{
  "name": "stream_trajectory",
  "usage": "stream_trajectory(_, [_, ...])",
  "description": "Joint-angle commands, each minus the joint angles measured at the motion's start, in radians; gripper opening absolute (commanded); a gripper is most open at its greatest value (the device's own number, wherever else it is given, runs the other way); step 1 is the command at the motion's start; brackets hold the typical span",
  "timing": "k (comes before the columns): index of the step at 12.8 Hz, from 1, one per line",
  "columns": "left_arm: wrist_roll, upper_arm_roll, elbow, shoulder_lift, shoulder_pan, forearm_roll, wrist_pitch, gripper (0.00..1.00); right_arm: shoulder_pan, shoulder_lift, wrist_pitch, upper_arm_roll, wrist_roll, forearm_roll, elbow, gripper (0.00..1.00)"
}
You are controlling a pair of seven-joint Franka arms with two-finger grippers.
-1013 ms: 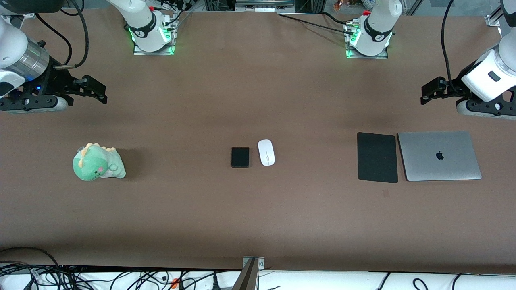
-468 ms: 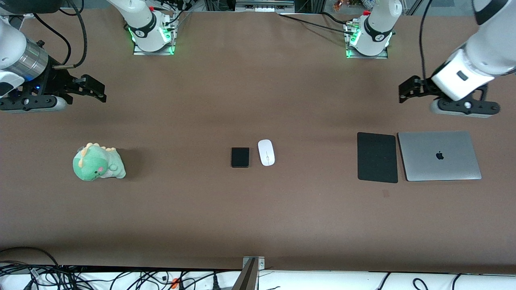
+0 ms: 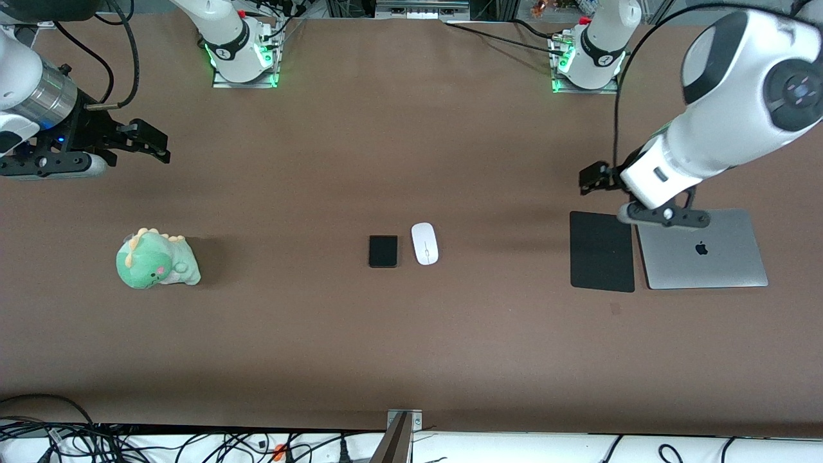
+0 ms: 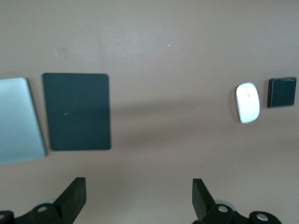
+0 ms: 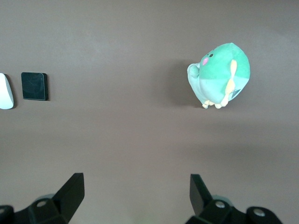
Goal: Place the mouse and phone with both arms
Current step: 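Move the left gripper over the white mouse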
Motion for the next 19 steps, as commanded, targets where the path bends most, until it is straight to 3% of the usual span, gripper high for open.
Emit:
stream_trajectory(1, [-0.108, 0.003, 0.052, 0.077, -0.069, 0.002, 0.061, 1.0, -0.007, 0.001, -0.02, 0.006, -0.008, 0.019, 0.016, 1.0])
stream_trajectory(10, [-0.254, 0.01, 0.049, 0.296, -0.21, 0.005, 0.363, 1.0, -0.003, 0.001, -0.02, 0.012, -0.009, 0.017, 0.016, 1.0])
stream_trajectory(13, [-0.346, 0.012, 0.049, 0.35, -0.273, 0.118, 0.412, 1.0, -0.003, 0.001, -0.023, 0.012, -0.011, 0.019, 0.016, 1.0])
stream_trajectory(16, [-0.454, 0.015, 0.049, 0.405, -0.323, 0.136, 0.51, 1.0, -0.003, 0.001, -0.024, 0.014, -0.011, 0.017, 0.016, 1.0])
stream_trajectory(19, [-0.492, 0.018, 0.05, 0.425, -0.349, 0.136, 0.52, 1.0, 0.0, 0.001, -0.021, 0.014, -0.029, 0.017, 0.016, 1.0])
